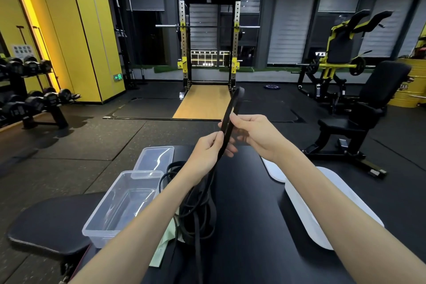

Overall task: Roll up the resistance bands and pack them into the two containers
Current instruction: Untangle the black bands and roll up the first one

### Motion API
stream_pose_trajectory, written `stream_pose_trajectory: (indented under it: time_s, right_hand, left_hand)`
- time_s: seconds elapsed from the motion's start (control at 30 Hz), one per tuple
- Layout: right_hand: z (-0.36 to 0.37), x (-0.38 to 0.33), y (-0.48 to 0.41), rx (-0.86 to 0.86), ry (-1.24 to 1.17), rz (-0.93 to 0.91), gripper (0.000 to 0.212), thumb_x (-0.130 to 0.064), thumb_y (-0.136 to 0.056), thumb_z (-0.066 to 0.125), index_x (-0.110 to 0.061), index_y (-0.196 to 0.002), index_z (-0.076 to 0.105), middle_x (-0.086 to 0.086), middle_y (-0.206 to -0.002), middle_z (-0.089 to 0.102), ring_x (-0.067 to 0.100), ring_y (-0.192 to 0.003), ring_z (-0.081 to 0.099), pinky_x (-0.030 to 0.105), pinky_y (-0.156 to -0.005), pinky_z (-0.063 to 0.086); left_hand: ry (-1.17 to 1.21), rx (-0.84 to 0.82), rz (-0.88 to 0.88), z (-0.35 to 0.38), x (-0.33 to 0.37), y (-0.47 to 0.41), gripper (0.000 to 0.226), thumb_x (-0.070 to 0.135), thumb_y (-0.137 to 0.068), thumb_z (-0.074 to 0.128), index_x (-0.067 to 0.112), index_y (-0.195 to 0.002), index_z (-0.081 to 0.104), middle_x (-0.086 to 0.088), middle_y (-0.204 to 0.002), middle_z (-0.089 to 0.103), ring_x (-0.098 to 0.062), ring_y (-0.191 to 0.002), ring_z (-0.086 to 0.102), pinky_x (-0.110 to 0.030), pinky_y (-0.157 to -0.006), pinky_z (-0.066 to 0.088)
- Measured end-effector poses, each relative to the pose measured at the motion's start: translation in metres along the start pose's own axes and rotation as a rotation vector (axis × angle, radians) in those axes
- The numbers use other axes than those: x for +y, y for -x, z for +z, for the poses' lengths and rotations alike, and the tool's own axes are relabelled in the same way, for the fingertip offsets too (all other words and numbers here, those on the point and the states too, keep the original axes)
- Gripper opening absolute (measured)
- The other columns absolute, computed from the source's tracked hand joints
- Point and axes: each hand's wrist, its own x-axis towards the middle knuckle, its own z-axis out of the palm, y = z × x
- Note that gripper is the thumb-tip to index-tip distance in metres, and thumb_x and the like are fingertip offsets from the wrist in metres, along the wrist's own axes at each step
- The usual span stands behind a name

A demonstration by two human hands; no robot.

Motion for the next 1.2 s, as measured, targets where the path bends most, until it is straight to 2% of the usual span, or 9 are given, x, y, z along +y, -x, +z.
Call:
stream_pose_trajectory:
  time_s: [0.27, 0.4, 0.5, 0.6, 0.67, 0.83, 0.97, 1.1, 1.2]
  right_hand:
    - [0.009, 0.006, 0.011, -0.066, -0.003, 0.03, 0.038, -0.035, -0.099, 0.047, -0.004, -0.102, 0.069, 0.019, -0.08, 0.061, 0.022, -0.075, 0.061, 0.033, -0.078, 0.035]
    - [0.015, -0.002, 0.012, -0.079, -0.075, 0.016, 0.033, -0.031, -0.099, 0.049, -0.016, -0.084, 0.074, 0.013, -0.076, 0.066, 0.03, -0.068, 0.057, 0.039, -0.079, 0.048]
    - [0.017, 0.002, 0.011, -0.005, -0.135, 0.017, 0.022, -0.023, -0.096, 0.054, -0.01, -0.106, 0.07, 0.013, -0.103, 0.07, 0.025, -0.062, 0.054, 0.041, -0.064, 0.053]
    - [0.013, 0.01, 0.01, 0.032, -0.122, 0.025, 0.023, -0.023, -0.095, 0.057, -0.007, -0.103, 0.071, 0.021, -0.078, 0.06, 0.025, -0.058, 0.051, 0.041, -0.067, 0.05]
    - [0.009, 0.015, 0.009, 0.066, -0.132, 0.052, 0.027, -0.025, -0.096, 0.056, -0.004, -0.101, 0.072, 0.011, -0.063, 0.051, 0.022, -0.056, 0.047, 0.04, -0.073, 0.047]
    - [0.011, 0.019, 0.013, 0.053, -0.187, 0.075, 0.024, -0.024, -0.096, 0.056, -0.007, -0.105, 0.07, 0.018, -0.082, 0.061, 0.023, -0.057, 0.048, 0.034, -0.066, 0.05]
    - [0.008, 0.018, 0.013, 0.057, -0.202, 0.059, 0.023, -0.02, -0.096, 0.055, -0.005, -0.107, 0.068, 0.008, -0.097, 0.072, 0.019, -0.067, 0.063, 0.032, -0.072, 0.051]
    - [0.004, 0.012, 0.008, 0.126, -0.235, 0.052, 0.02, -0.02, -0.096, 0.055, -0.008, -0.101, 0.07, 0.007, -0.102, 0.073, 0.014, -0.088, 0.067, 0.023, -0.071, 0.052]
    - [0.0, 0.0, 0.004, 0.173, -0.256, 0.016, 0.019, -0.021, -0.096, 0.055, -0.011, -0.098, 0.071, 0.006, -0.103, 0.072, 0.016, -0.097, 0.065, 0.025, -0.077, 0.051]
  left_hand:
    - [0.015, -0.005, 0.027, 0.0, 0.007, 0.0, 0.04, 0.03, -0.105, 0.03, 0.013, -0.077, 0.052, -0.002, -0.069, 0.054, -0.011, -0.062, 0.051, -0.02, -0.06, 0.043]
    - [-0.046, -0.105, -0.002, 0.004, 0.011, 0.001, 0.055, 0.049, -0.101, 0.013, 0.015, -0.069, 0.04, 0.002, -0.065, 0.043, -0.009, -0.062, 0.041, -0.012, -0.058, 0.034]
    - [-0.038, -0.166, -0.016, 0.006, 0.009, 0.001, 0.051, 0.049, -0.101, 0.016, 0.017, -0.072, 0.043, 0.002, -0.069, 0.044, -0.008, -0.065, 0.043, -0.015, -0.064, 0.035]
    - [0.056, -0.149, -0.049, 0.005, 0.004, 0.004, 0.047, 0.038, -0.104, 0.023, 0.012, -0.083, 0.055, -0.001, -0.075, 0.056, -0.011, -0.071, 0.053, -0.019, -0.068, 0.045]
    - [0.111, -0.143, -0.046, 0.003, -0.001, 0.005, 0.041, 0.029, -0.105, 0.027, 0.008, -0.096, 0.062, -0.004, -0.085, 0.065, -0.015, -0.079, 0.061, -0.026, -0.078, 0.051]
    - [0.085, -0.115, -0.004, 0.004, -0.007, 0.007, 0.035, 0.021, -0.105, 0.033, 0.008, -0.096, 0.065, -0.005, -0.085, 0.066, -0.015, -0.08, 0.062, -0.031, -0.081, 0.051]
    - [0.058, -0.113, -0.016, 0.007, -0.014, 0.005, 0.041, 0.029, -0.105, 0.032, 0.012, -0.082, 0.062, -0.003, -0.078, 0.063, -0.014, -0.077, 0.059, -0.028, -0.078, 0.048]
    - [-0.022, -0.181, -0.014, 0.012, -0.026, 0.008, 0.04, 0.03, -0.105, 0.028, 0.013, -0.101, 0.064, 0.0, -0.077, 0.059, -0.01, -0.076, 0.056, -0.022, -0.079, 0.045]
    - [-0.088, -0.149, 0.028, 0.014, -0.034, 0.008, 0.035, 0.026, -0.105, 0.029, 0.015, -0.093, 0.06, 0.002, -0.071, 0.057, -0.01, -0.07, 0.054, -0.025, -0.075, 0.043]
